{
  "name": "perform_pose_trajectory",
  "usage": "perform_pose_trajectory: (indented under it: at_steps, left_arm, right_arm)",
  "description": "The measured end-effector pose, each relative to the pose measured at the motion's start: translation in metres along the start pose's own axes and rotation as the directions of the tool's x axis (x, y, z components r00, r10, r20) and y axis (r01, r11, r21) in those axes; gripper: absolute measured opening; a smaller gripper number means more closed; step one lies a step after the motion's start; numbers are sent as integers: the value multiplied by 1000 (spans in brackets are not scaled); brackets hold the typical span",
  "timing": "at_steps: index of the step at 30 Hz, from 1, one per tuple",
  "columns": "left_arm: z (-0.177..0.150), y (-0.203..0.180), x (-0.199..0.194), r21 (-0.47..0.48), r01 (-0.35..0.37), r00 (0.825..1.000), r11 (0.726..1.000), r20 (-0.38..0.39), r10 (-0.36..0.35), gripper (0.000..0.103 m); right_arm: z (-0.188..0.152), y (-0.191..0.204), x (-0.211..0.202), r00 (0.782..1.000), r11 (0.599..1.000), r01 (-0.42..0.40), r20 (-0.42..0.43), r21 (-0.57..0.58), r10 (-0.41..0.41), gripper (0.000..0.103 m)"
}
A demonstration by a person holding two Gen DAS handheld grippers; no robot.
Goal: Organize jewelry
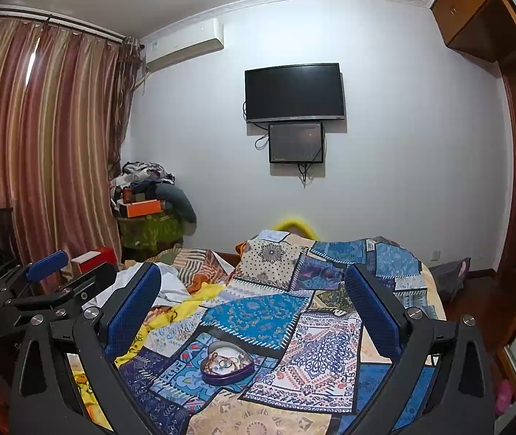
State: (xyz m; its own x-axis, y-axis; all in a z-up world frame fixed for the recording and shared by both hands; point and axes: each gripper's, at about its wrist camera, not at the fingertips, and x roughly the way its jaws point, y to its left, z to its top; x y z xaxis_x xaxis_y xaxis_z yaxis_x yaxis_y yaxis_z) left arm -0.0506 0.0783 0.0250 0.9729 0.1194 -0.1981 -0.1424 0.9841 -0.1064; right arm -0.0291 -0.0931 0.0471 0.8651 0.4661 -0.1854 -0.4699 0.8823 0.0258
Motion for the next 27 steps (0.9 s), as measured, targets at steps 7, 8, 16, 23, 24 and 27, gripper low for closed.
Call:
perform_pose_trajectory:
  at_steps: [7,8,16,23,24,27]
  left_arm:
    - [0,-2,1,13,17,1000,1000,-5,-17,102]
    - [0,-2,1,14,20,1000,1000,-6,-20,102]
    - [0,-4,2,17,32,999,999,-16,-32,102]
    - [0,-6,-1,28,34,999,999,-9,-34,102]
    - [0,-7,-1,28,32,999,999,-7,-32,102]
    - [0,-8,-1,29,32,999,999,-5,-32,102]
  right_arm:
    - [-1,0,1,1000,1000,-1,-1,-1,1,101]
    - [-1,0,1,1000,1000,1,0,0,-1,101]
    - [-1,-2,0,1000,1000,2,0,4,-2,101]
    - [-1,-3,0,1000,1000,1,-1,4,-1,101]
    - [-1,-3,0,1000,1000,1,-1,4,-1,101]
    - [-1,-3,0,1000,1000,1,0,3,-1,101]
